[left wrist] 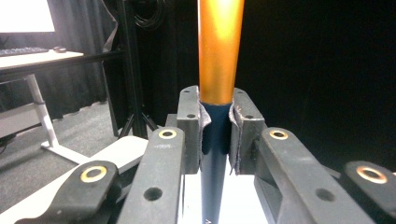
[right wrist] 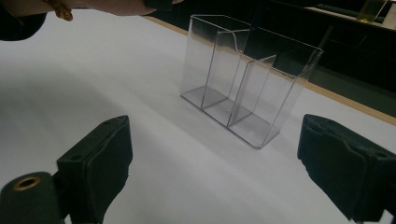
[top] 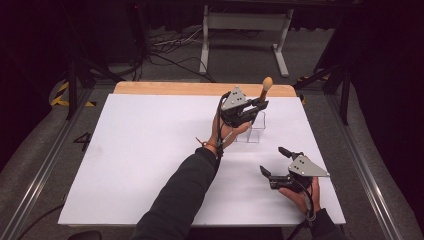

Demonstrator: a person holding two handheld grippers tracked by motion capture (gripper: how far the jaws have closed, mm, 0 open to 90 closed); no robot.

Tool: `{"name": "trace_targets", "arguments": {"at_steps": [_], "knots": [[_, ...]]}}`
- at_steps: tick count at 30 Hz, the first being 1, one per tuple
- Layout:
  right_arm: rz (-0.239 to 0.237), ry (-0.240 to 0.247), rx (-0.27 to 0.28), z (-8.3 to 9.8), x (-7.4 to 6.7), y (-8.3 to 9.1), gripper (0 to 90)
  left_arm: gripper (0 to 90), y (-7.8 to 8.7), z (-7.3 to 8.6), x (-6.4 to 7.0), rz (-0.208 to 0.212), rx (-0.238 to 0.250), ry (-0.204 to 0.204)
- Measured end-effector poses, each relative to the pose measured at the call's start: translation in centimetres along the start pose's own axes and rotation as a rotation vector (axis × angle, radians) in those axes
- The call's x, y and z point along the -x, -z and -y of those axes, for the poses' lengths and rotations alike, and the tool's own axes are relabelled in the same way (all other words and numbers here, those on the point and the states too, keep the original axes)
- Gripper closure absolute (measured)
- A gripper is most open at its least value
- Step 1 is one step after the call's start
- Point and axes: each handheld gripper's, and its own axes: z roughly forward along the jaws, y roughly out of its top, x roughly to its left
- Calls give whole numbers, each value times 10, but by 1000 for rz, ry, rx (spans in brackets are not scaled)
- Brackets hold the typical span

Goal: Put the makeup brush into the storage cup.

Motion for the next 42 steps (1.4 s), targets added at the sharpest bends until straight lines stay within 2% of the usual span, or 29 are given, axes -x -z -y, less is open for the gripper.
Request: {"name": "trace_targets", "arguments": {"at_steps": [5, 13, 21, 24, 42], "knots": [[-2, 5, -1, 0, 0, 0, 109, 775, -9, 3, -1, -5, -22, -7], [-6, 1, -3, 0, 0, -1, 109, 774, -19, 11, -2, -9, -36, 15], [-13, 1, -4, 0, 0, 0, 109, 774, -26, 19, -2, -23, -62, 16], [-12, 4, -6, 0, 0, 0, 109, 775, -27, 22, -3, -26, -75, 26], [-14, 3, -10, 0, 0, 0, 109, 774, -25, 33, -1, -11, -103, 20]]}}
